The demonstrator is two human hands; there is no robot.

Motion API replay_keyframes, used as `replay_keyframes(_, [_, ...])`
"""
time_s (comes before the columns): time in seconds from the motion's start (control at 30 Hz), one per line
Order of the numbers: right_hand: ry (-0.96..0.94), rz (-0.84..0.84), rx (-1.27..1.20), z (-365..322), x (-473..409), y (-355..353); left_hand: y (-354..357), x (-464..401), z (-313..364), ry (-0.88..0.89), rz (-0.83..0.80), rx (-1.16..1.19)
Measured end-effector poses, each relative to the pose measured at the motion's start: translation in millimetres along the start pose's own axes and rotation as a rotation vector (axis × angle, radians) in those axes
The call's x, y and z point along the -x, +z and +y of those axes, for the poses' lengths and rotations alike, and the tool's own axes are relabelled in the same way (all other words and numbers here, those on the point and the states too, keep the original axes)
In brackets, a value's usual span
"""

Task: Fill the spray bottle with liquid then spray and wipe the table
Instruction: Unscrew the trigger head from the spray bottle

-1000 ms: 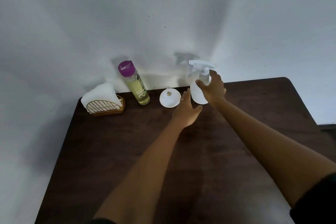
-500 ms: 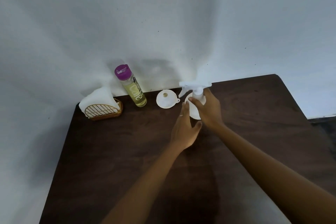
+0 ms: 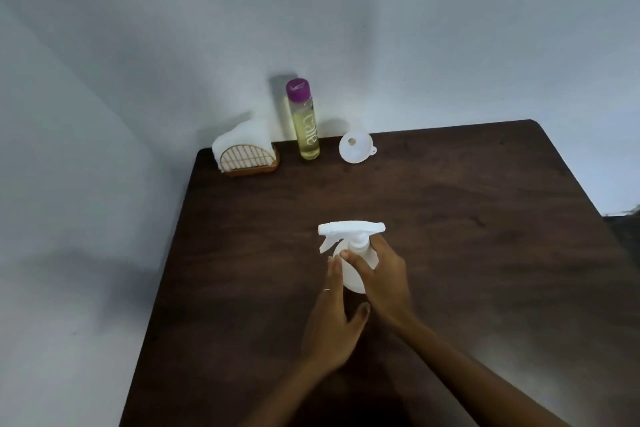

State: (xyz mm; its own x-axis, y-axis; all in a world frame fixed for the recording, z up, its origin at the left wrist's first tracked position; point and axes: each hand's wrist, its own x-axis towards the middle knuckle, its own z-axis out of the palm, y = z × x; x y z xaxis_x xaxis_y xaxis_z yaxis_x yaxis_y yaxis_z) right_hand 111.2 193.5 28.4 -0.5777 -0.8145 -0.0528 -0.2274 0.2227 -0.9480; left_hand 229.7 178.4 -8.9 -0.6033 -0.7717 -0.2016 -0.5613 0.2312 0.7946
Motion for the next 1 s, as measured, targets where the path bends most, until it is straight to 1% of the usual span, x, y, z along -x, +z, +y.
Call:
replay_keyframes(0.1, [0.032, -0.033, -0.051, 1.2, 30.5, 17.1, -8.9, 28.4, -21.5, -0.002, -0.006, -0.048])
replay_keyframes(0.17, [0.045, -0.035, -0.05, 3.6, 46.9, 26.2, -10.4, 42.1, -30.8, -0.015, -0.009, -0.039])
replay_keyframes(0.37, [0.066, 0.024, -0.033, 11.4, 79.5, 45.9, -7.3, 64.8, -48.6, -0.046, -0.036, -0.025])
replay_keyframes(0.57, [0.049, 0.057, 0.009, 10.9, 84.3, 46.2, -3.9, 65.3, -49.0, -0.026, -0.009, -0.048])
replay_keyframes(0.67, [0.068, 0.062, 0.036, 10.8, 83.8, 43.7, -3.8, 61.2, -45.7, -0.027, 0.05, -0.07])
replay_keyframes(0.73, [0.103, 0.08, -0.033, 5.8, 84.6, 41.9, -4.9, 55.2, -41.1, -0.033, 0.098, -0.079])
replay_keyframes(0.83, [0.134, 0.14, -0.144, -2.7, 83.5, 41.1, -6.5, 43.8, -35.6, -0.023, 0.123, -0.118])
replay_keyframes(0.93, [0.1, 0.216, -0.105, -5.1, 78.4, 41.7, -8.0, 36.9, -32.9, -0.034, 0.123, -0.11])
replay_keyframes(1.0, [0.075, 0.23, -0.063, -4.1, 75.7, 41.3, -9.2, 33.7, -33.6, -0.04, 0.112, -0.12])
